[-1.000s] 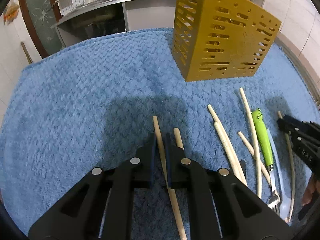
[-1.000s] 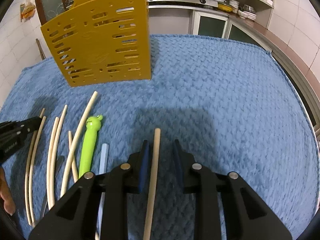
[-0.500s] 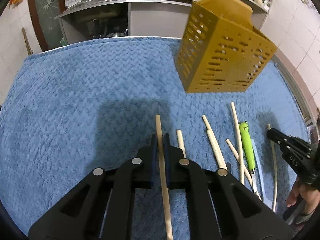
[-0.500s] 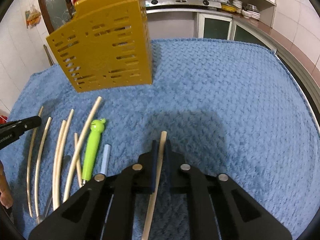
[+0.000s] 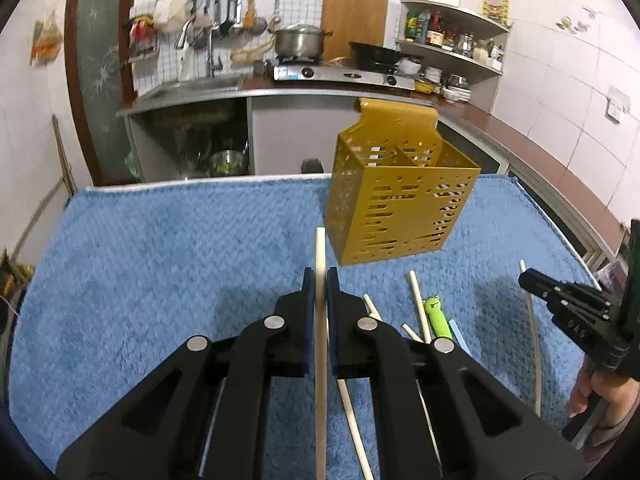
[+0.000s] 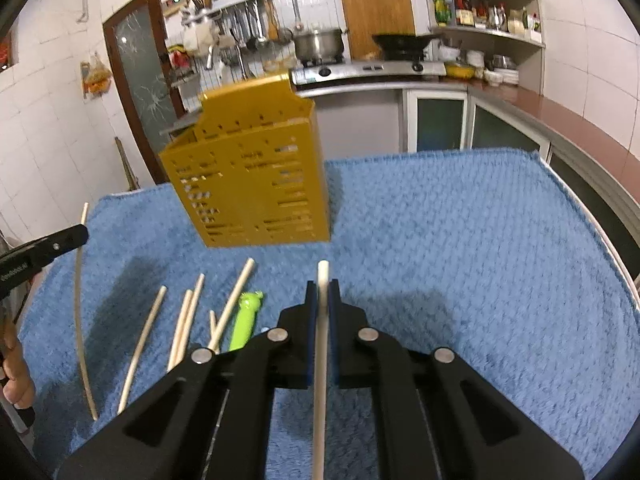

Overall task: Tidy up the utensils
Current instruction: 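Lift a chopstick upright with the left gripper while the right gripper lifts its chopstick, then carry the upright chopsticks over the yellow holder and lower them toward its opening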

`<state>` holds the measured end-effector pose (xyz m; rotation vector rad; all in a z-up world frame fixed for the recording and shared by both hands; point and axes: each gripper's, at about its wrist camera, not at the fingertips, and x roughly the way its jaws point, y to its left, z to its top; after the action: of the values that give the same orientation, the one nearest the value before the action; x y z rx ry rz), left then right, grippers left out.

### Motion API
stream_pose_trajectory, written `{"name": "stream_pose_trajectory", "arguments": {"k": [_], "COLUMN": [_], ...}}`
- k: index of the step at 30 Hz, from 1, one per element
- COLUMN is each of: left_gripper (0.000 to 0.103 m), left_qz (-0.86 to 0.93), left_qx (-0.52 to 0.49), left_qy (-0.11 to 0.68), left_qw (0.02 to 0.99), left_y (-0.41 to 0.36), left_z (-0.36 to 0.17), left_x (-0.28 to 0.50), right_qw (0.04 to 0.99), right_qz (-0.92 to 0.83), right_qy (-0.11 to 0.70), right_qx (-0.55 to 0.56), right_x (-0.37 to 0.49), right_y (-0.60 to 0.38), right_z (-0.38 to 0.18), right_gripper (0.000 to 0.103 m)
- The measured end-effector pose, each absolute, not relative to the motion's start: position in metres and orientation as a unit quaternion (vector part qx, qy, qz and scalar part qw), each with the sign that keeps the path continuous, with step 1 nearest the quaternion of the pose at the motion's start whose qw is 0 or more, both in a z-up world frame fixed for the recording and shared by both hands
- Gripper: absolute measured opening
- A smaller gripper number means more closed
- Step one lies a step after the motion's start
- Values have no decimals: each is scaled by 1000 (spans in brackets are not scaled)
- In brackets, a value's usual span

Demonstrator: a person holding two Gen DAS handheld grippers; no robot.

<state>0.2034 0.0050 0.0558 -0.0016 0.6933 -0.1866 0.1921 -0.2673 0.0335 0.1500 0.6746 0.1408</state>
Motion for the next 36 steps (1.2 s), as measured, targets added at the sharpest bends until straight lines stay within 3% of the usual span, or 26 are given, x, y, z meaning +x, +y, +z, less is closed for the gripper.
{"name": "stream_pose_trajectory", "arguments": {"k": [25,36], "left_gripper": [4,4], "left_qz": [-79,-103], "left_qx": [-34,-9], "left_qy": [285,231], "left_qw": [955,967], "left_y": [12,-10], "left_z": [70,100], "left_x": [201,198], "right_qw": [959,976], "right_qz": [61,65], "right_qy": [269,200], "right_qx": [66,54], "right_x": [179,179], "right_y": [-275,-275], "right_z": [57,89], "right_gripper": [6,6]}}
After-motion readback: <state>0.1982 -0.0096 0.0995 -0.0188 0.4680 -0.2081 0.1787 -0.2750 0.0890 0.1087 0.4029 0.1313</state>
